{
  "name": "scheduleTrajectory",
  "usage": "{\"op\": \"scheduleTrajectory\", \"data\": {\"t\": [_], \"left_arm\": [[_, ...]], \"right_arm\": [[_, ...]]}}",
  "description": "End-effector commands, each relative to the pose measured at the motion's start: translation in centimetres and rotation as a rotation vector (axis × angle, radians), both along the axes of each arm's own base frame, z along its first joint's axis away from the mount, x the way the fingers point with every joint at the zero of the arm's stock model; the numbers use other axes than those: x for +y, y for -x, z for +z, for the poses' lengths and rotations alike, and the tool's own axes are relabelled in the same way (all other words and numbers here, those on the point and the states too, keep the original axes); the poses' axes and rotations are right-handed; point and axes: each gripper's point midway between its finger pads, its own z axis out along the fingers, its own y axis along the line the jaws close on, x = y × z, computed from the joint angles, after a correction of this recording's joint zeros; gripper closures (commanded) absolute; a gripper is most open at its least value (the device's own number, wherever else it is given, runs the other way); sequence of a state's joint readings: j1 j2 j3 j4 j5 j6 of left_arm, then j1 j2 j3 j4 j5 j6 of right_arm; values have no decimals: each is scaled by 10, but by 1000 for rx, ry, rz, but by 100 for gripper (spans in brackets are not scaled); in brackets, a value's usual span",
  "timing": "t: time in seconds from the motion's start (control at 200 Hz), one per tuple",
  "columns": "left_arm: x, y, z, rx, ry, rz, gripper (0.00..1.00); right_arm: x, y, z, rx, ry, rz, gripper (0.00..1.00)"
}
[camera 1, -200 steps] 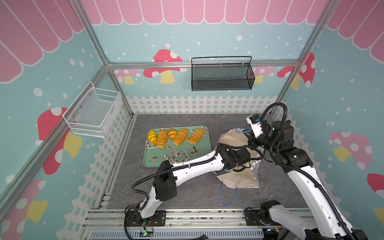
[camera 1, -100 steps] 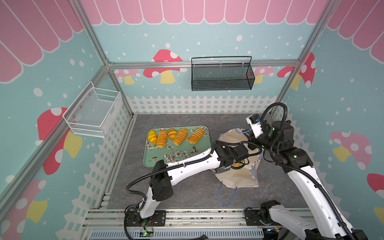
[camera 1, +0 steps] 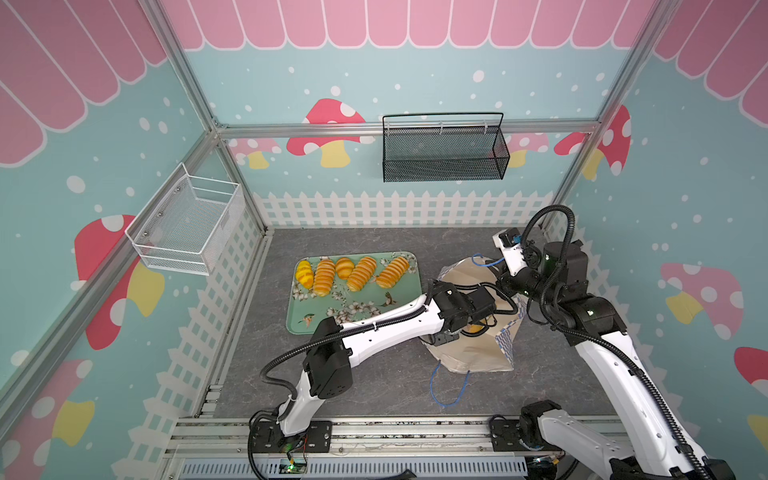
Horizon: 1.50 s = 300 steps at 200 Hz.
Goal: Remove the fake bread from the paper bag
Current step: 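Close the tongs on a striped yellow bread inside the bag, then lift the striped bread out of the bag with the left gripper's tongs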
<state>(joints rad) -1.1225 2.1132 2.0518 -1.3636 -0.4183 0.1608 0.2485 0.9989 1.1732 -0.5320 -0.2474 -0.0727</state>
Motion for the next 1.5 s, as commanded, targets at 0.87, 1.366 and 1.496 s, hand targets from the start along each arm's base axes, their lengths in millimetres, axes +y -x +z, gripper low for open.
{"op": "scheduleTrajectory", "data": {"t": [0.87, 1.366, 1.496], "left_arm": [[7, -21, 48, -186, 30, -23, 87], [24, -2, 96, -263, 103, -64, 92], [35, 7, 112, -286, 150, -64, 94]], "right_arm": [[7, 5, 18, -51, -27, 36, 100], [2, -2, 14, -50, -7, 6, 100], [1, -3, 16, -57, -6, -5, 100]]}}
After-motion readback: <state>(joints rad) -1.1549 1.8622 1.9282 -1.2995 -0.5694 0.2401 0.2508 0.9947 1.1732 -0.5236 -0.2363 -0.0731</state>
